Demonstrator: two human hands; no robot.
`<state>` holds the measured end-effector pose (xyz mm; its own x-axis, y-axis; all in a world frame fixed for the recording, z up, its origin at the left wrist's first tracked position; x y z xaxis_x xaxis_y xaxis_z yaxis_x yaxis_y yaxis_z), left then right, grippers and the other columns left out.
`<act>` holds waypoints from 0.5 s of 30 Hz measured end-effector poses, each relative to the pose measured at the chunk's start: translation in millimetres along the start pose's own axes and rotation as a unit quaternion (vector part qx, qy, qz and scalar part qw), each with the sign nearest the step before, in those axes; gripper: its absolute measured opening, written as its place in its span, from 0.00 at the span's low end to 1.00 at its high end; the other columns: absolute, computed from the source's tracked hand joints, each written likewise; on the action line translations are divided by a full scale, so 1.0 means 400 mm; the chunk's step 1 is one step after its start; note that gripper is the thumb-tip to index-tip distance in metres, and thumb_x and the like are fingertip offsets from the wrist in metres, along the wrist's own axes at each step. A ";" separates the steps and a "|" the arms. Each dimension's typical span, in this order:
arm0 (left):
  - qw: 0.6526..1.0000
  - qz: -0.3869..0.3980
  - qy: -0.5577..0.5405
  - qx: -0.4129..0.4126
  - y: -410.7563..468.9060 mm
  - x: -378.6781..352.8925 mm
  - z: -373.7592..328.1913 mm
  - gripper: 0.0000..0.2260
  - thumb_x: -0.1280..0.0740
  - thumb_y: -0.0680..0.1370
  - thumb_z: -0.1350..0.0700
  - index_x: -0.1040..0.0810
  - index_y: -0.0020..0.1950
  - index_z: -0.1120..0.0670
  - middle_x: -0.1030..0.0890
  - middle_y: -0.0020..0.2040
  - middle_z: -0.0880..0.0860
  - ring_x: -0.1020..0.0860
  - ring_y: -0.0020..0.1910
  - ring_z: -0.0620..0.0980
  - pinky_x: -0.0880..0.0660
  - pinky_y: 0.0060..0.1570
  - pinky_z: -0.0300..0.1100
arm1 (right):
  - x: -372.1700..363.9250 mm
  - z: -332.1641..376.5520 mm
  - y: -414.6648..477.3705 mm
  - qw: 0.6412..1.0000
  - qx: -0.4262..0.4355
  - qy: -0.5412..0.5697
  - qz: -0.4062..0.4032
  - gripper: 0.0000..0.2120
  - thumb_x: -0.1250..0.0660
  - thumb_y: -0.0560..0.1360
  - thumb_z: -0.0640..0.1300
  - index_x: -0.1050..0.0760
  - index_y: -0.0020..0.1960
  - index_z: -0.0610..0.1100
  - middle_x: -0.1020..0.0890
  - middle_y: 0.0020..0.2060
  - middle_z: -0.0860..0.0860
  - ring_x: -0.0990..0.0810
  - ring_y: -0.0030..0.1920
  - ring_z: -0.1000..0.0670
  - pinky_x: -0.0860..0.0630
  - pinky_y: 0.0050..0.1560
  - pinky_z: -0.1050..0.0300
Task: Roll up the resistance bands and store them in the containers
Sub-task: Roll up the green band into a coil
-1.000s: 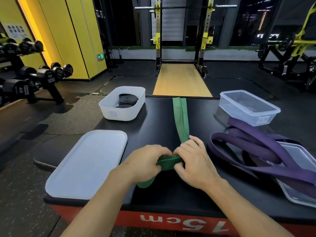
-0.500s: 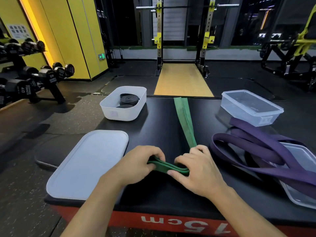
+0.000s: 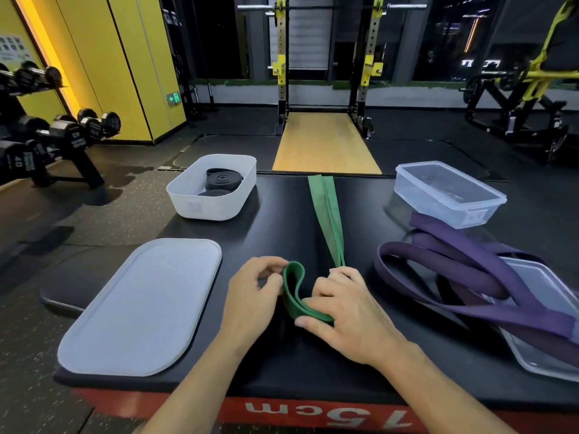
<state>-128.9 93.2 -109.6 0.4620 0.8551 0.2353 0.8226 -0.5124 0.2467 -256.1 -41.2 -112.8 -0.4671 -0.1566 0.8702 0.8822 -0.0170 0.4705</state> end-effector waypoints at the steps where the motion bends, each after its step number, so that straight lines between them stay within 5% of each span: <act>1: 1.000 0.008 -0.001 -0.004 -0.004 -0.004 -0.004 0.10 0.29 0.78 0.63 0.16 0.51 0.47 0.16 0.49 0.45 0.17 0.51 0.44 0.19 0.50 0.40 | -0.001 0.000 0.000 1.000 0.002 0.003 0.000 0.18 0.39 0.81 0.65 0.17 0.50 0.55 0.30 0.42 0.61 0.32 0.45 0.56 0.35 0.68 0.51; 5: 0.997 0.072 0.025 -0.018 -0.014 -0.014 -0.011 0.15 0.19 0.72 0.55 0.18 0.55 0.46 0.18 0.52 0.44 0.18 0.52 0.41 0.21 0.49 0.33 | 0.000 0.005 -0.003 1.000 0.020 0.012 0.008 0.16 0.36 0.81 0.64 0.19 0.46 0.53 0.26 0.50 0.60 0.29 0.51 0.54 0.34 0.69 0.49; 11: 0.996 0.086 0.010 -0.031 -0.011 -0.006 -0.010 0.20 0.28 0.73 0.69 0.14 0.56 0.47 0.14 0.52 0.42 0.16 0.53 0.42 0.20 0.53 0.37 | 0.000 0.014 -0.010 0.998 0.033 0.052 -0.009 0.09 0.28 0.75 0.55 0.16 0.52 0.52 0.19 0.58 0.62 0.24 0.62 0.58 0.36 0.75 0.47; 15: 0.998 0.046 0.018 -0.049 -0.020 -0.002 -0.007 0.18 0.31 0.70 0.66 0.11 0.51 0.47 0.14 0.49 0.42 0.16 0.53 0.43 0.19 0.53 0.40 | 0.002 0.017 -0.016 0.996 0.037 0.074 -0.041 0.07 0.26 0.72 0.49 0.17 0.49 0.49 0.16 0.54 0.60 0.20 0.58 0.58 0.38 0.77 0.51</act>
<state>-136.8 96.3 -109.2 0.5194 0.8020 0.2948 0.7401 -0.5947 0.3139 -262.6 -34.4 -114.1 -0.5195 -0.3014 0.7996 0.8319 0.0356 0.5539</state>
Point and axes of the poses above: each hand's wrist, its own y-axis towards the middle knuckle, its own x-axis out of the back of the hand, z = x × y, the point moved 3 cm from there along y, towards the middle knuckle
